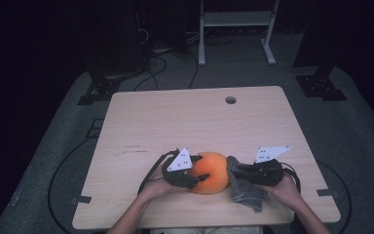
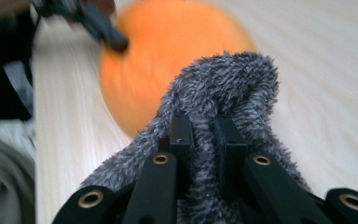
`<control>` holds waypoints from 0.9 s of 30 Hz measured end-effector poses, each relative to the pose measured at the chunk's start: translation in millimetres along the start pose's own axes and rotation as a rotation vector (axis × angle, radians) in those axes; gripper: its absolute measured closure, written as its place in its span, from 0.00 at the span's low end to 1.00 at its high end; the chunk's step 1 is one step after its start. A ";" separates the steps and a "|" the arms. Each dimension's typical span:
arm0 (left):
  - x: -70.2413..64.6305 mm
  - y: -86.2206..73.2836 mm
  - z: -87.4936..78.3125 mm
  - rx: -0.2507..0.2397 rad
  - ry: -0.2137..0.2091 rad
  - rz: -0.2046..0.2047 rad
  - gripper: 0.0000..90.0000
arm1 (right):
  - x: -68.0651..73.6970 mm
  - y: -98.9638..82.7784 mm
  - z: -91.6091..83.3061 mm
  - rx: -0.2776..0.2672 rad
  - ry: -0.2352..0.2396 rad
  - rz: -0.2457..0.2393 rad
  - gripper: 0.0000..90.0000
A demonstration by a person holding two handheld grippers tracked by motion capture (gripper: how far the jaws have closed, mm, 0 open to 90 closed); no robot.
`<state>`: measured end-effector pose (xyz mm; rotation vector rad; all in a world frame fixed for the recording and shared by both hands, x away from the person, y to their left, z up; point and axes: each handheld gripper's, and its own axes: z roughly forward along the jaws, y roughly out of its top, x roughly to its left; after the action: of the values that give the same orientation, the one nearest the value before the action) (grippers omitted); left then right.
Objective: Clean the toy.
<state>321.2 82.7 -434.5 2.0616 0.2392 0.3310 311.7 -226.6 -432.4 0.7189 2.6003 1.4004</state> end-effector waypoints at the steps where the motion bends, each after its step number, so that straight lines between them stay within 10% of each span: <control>1: -0.1 -0.4 0.5 -0.004 -0.004 0.004 0.39 | 0.2 3.1 -1.4 -0.027 0.010 0.003 0.88; 6: -0.3 -1.0 -0.6 0.002 -0.003 0.002 0.39 | -0.7 21.7 4.5 -0.074 0.023 -0.015 0.88; 15: -1.1 -4.0 -0.2 -0.018 0.006 -0.018 0.38 | -16.3 -3.8 3.6 0.040 0.004 0.051 0.89; 21: -8.7 1.1 5.3 -0.020 -0.003 0.029 0.39 | -8.2 14.1 -4.1 -0.087 0.068 0.036 0.88; 27: -6.7 -2.0 2.0 -0.020 -0.014 0.017 0.41 | -10.9 17.9 10.4 -0.060 0.070 0.038 0.88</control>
<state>315.5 80.0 -438.0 2.0465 0.2093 0.3278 330.9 -215.2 -425.2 0.7278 2.5972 1.5344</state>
